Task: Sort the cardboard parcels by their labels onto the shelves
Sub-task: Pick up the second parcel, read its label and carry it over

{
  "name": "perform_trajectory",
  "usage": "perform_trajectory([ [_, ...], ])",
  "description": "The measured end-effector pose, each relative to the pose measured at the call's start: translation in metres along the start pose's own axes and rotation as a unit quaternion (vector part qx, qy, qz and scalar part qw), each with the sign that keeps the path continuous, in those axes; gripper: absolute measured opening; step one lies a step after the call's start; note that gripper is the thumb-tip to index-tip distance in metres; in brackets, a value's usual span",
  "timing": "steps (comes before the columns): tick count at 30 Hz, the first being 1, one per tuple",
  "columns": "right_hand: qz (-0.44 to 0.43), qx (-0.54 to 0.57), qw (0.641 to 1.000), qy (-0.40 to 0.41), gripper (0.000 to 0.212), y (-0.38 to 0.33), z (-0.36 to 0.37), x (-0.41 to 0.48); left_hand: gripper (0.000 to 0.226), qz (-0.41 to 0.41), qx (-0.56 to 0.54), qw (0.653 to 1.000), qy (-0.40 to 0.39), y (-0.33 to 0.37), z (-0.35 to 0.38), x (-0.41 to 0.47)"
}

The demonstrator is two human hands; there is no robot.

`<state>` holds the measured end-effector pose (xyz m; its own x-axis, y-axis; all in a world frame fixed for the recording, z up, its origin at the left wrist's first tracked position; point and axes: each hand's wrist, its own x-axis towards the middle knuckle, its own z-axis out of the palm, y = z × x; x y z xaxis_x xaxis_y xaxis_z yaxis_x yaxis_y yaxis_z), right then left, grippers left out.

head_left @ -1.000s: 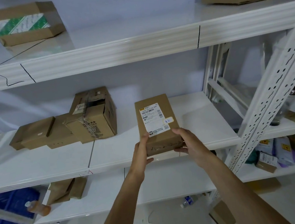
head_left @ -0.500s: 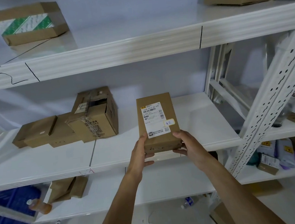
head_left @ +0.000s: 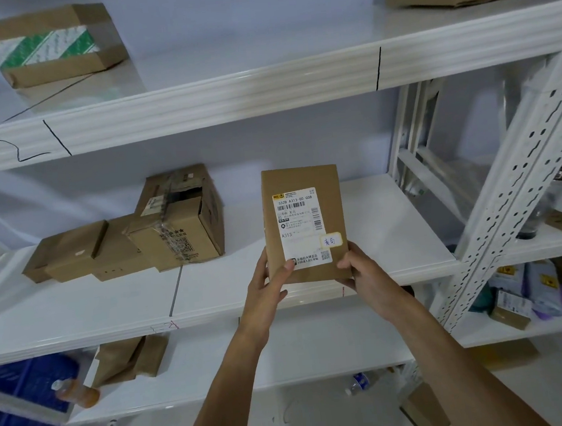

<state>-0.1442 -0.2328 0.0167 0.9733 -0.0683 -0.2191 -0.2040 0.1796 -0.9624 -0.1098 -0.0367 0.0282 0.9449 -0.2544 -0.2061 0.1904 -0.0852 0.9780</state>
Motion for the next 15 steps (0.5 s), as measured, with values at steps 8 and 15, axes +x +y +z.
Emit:
perform_trajectory([
  [8, -0.021, -0.011, 1.0, -0.005, 0.066, -0.0035, -0.0014, -0.0014, 0.081, 0.01, 0.011, 1.0, -0.01, 0.0001, 0.0025, -0.0031],
  [15, -0.033, 0.055, 0.998, -0.003, 0.067, -0.0035, -0.0002, -0.0001, 0.089, 0.023, 0.015, 1.0, -0.01, -0.0021, 0.004, -0.0046],
])
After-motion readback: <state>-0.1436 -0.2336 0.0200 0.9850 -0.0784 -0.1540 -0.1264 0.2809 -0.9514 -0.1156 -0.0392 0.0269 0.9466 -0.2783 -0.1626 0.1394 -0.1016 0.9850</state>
